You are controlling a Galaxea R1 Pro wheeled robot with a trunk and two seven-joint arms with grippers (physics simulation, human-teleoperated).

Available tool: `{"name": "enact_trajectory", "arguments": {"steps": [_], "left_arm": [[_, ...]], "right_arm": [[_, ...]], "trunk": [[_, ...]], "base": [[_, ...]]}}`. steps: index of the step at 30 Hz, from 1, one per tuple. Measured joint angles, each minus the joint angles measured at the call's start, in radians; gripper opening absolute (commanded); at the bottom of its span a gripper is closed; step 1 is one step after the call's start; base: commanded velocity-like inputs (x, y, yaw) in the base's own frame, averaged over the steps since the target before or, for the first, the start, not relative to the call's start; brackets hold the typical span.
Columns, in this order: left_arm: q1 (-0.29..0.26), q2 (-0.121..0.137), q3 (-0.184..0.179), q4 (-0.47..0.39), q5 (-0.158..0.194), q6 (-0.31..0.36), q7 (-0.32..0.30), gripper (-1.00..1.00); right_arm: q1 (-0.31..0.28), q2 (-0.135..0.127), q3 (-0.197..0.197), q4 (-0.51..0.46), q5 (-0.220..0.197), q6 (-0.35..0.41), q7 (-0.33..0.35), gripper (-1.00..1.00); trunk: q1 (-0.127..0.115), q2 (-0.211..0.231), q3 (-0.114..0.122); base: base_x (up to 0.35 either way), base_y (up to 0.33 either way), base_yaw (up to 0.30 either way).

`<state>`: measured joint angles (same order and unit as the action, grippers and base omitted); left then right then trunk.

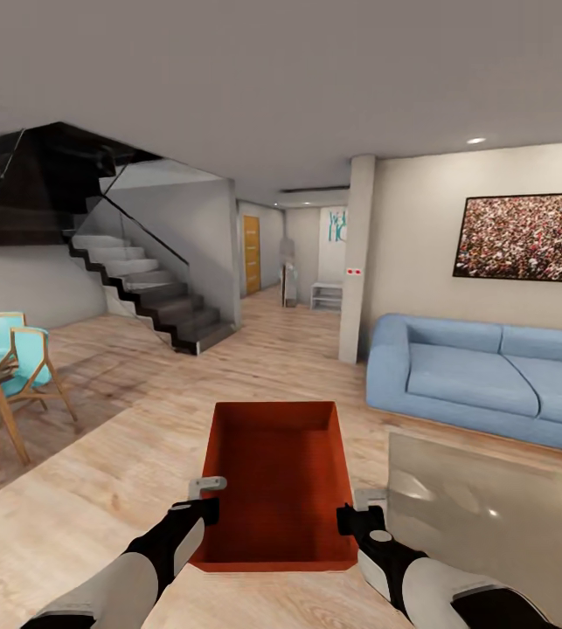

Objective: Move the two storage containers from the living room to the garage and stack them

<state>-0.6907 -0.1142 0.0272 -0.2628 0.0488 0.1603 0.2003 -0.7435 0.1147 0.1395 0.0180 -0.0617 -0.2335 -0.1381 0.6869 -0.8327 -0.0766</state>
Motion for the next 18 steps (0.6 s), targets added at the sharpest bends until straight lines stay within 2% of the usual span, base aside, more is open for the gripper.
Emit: {"name": "enact_trajectory", "arguments": {"steps": [18], "left_arm": [[0.0,0.0,0.0,0.001,0.0,-0.002,0.0,-1.0]], "right_arm": [[0.0,0.0,0.002,0.0,-0.001,-0.001,0.0,-1.0]], "trunk": [[0.0,0.0,0.0]], "base": [[0.321,0.049,0.0]]}}
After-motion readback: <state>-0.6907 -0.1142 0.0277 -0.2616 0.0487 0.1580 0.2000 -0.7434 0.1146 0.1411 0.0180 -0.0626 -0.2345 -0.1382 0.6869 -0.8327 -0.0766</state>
